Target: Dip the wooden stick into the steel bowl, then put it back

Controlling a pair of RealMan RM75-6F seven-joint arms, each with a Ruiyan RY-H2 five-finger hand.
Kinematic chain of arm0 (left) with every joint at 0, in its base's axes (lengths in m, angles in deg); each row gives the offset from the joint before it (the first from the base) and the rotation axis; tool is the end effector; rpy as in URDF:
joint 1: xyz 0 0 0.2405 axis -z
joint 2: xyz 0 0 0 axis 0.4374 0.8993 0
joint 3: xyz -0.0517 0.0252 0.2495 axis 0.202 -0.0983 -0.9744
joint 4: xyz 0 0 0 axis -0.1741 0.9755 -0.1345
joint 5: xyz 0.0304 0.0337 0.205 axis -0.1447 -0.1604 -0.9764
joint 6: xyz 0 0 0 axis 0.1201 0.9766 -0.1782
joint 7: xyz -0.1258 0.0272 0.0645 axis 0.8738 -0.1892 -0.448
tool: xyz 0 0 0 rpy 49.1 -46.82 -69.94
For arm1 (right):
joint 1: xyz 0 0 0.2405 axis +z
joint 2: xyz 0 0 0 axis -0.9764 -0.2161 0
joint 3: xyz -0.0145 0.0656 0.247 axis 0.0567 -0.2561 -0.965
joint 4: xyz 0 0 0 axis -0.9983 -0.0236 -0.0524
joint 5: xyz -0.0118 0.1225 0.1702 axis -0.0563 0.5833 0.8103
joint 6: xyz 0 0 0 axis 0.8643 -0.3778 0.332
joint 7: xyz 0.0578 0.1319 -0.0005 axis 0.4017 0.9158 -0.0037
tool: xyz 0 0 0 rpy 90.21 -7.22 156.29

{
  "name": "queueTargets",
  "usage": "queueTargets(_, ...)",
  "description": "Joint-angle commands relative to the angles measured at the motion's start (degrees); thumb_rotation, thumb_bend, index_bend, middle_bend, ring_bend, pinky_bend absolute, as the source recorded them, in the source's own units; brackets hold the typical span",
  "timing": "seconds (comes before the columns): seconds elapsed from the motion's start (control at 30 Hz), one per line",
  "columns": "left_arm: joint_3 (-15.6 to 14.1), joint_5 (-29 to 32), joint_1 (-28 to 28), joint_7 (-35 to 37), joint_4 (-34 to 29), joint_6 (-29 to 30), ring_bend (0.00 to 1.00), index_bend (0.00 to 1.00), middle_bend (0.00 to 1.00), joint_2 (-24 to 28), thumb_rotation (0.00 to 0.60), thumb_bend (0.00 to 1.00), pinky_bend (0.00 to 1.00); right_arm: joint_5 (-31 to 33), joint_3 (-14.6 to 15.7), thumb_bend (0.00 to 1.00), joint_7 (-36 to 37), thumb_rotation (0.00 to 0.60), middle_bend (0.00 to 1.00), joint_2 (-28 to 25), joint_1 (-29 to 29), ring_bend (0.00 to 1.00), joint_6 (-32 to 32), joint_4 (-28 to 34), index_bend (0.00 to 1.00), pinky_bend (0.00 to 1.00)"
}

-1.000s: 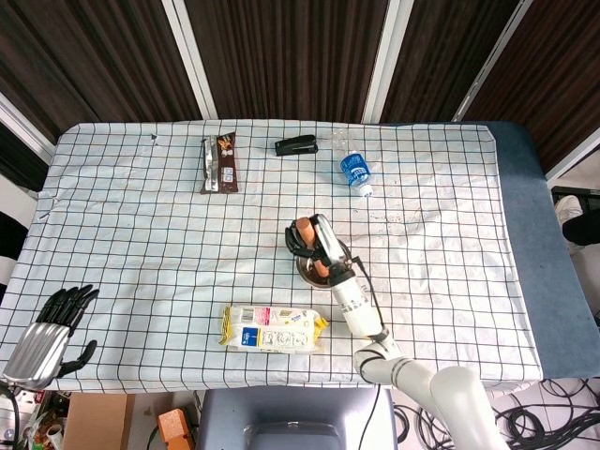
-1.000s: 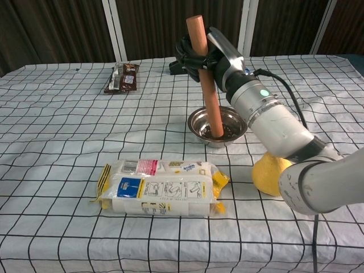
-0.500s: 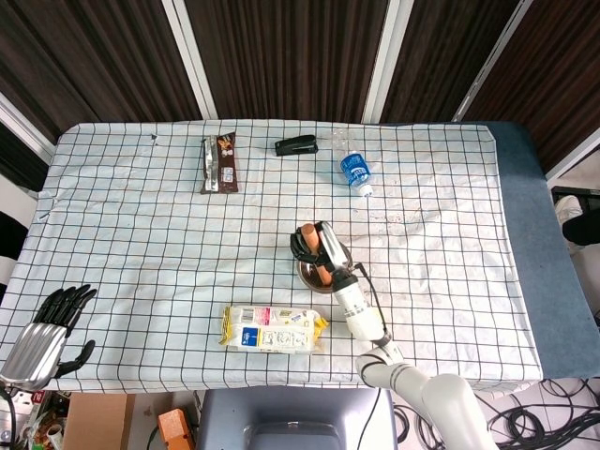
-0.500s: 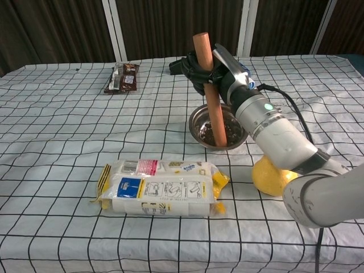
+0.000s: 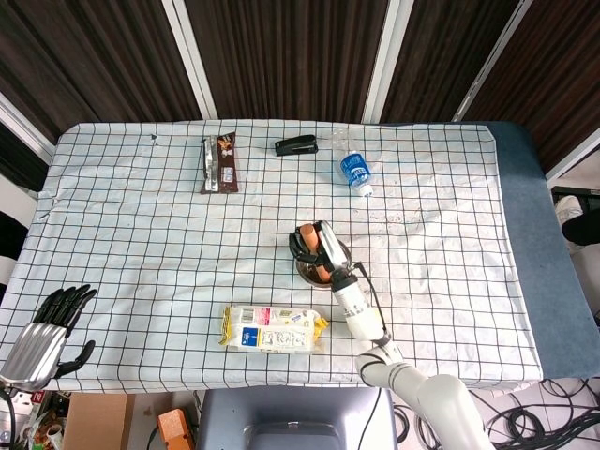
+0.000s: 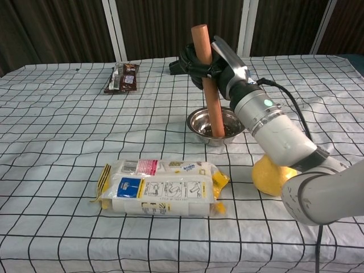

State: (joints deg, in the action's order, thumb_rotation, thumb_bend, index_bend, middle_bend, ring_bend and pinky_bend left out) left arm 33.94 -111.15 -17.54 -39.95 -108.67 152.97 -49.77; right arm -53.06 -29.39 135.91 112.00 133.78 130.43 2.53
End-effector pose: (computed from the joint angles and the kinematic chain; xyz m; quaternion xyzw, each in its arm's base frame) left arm -0.3091 0.1782 0.1475 -0.6647 -0.3881 -0.3885 0.5066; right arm -0.0786 -0.3962 -0.0930 0.4156 -0.5690 0.7055 0.0761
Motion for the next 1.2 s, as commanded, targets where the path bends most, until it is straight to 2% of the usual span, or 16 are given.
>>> queueTargets(0.03, 0.1, 0.1, 0.0, 0.2, 0.1, 0.1, 0.0, 0.0, 0.05, 0.0, 0.6, 0.4, 0.0, 0.6, -0.9, 0.68, -0.8, 0.6, 1.0, -0.5, 1.2, 1.0, -0.5, 0.9, 1.0, 1.0)
queueTargets(0.3, 0.4, 1.1, 0.2, 1.0, 0.4, -0.5, 0.0, 0.0, 0.05, 0.2, 0.6, 0.4, 0.0, 1.4, -1.7, 0.68, -2.0, 0.6, 1.0, 0.0, 3.4, 1.0, -2.2, 0.1, 1.0, 1.0)
queueTargets(0.63, 0.8, 2.0, 0.4, 1.6, 0.7, -1.2, 0.0, 0.0, 0.05, 0.3, 0.6, 0.39, 0.0, 2.3, -0.9, 0.68, 1.2, 0.6, 1.0, 2.7, 3.1, 1.0, -5.9, -4.8, 1.0, 1.0)
queueTargets(0.8, 0.8, 1.9, 0.4, 1.8, 0.7, -1.1, 0.0, 0.0, 0.05, 0.3, 0.6, 0.39, 0.0, 2.6, -1.1, 0.68, 2.4, 0.6, 1.0, 2.7, 3.4, 1.0, -5.4, -5.6, 1.0, 1.0)
queueTargets(1.0, 0.6, 1.2, 0.4, 1.6, 0.6, -0.8, 0.0, 0.0, 0.05, 0.3, 0.6, 0.4, 0.0, 2.2, -1.5, 0.68, 2.6, 0.6, 1.0, 0.9, 3.9, 1.0, -1.4, -3.3, 1.0, 1.0)
queueTargets(1.13, 0.5, 0.9, 0.2, 1.7, 0.6, -0.3, 0.0, 0.0, 0.05, 0.3, 0.6, 0.4, 0.0, 0.8, -1.7, 0.68, 0.7, 0.6, 1.0, -2.9, 3.6, 1.0, 5.5, 2.3, 1.0, 1.0)
queueTargets(1.2, 0.4, 0.7, 0.1, 1.6, 0.5, 0.1, 0.0, 0.0, 0.05, 0.3, 0.6, 0.4, 0.0, -0.3, -1.6, 0.68, -3.1, 0.6, 1.0, -6.1, 2.6, 1.0, 9.2, 7.2, 1.0, 1.0)
